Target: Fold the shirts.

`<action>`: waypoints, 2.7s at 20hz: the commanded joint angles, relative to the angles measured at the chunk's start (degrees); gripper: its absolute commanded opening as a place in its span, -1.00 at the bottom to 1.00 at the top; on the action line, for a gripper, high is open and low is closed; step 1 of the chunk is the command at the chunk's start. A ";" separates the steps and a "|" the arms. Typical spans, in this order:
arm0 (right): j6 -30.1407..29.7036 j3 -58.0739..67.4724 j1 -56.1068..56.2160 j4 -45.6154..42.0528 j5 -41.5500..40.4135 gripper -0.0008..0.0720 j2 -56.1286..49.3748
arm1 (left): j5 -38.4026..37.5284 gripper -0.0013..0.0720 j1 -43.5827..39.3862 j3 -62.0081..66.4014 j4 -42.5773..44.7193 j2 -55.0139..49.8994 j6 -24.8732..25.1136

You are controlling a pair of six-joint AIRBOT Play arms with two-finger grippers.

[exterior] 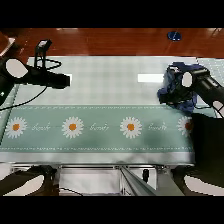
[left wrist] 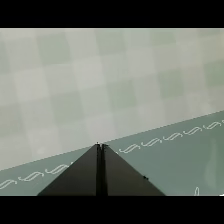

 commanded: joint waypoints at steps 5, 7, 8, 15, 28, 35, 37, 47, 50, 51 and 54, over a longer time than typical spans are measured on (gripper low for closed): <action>0.02 -0.02 0.04 0.02 0.02 -0.92 0.04 | 0.00 -0.90 0.04 0.00 0.02 0.04 0.00; 0.02 -0.02 0.02 0.02 0.02 -0.92 0.04 | 0.00 -0.90 0.04 0.00 0.02 0.04 0.00; 0.02 -0.02 0.04 0.02 0.02 -0.92 0.04 | 0.00 -0.90 0.04 0.00 0.02 0.04 0.00; 0.02 -0.02 0.04 0.07 -0.39 -0.92 0.04 | 0.00 -0.90 0.04 0.00 0.00 0.04 0.00; 1.25 -0.02 -0.13 -11.69 -29.09 0.17 0.02 | 13.75 -0.90 -0.07 0.00 -0.20 -0.33 -0.02; 18.58 3.21 -18.21 -17.18 -33.14 0.17 -2.45 | 18.53 0.42 -0.07 0.00 -0.15 -3.41 -0.17; 10.82 4.48 -22.21 -6.56 -32.68 0.17 -5.86 | 18.51 0.42 -0.07 0.00 -0.17 -5.29 -0.17; -10.45 15.89 -23.85 20.17 -11.41 -0.25 -22.34 | 14.49 0.42 0.66 0.55 -0.22 -8.37 -2.84; -17.09 18.78 -23.87 24.30 -0.17 -0.92 -21.57 | 3.56 0.42 4.74 4.55 -0.09 -7.78 -2.58; -18.53 20.26 -23.85 26.18 2.23 -0.92 -20.15 | -0.48 0.42 6.75 5.73 -0.46 -6.88 -2.56; -20.28 23.52 -23.82 34.53 0.22 -0.92 -12.02 | -5.88 0.42 11.87 3.45 -4.09 1.14 -1.70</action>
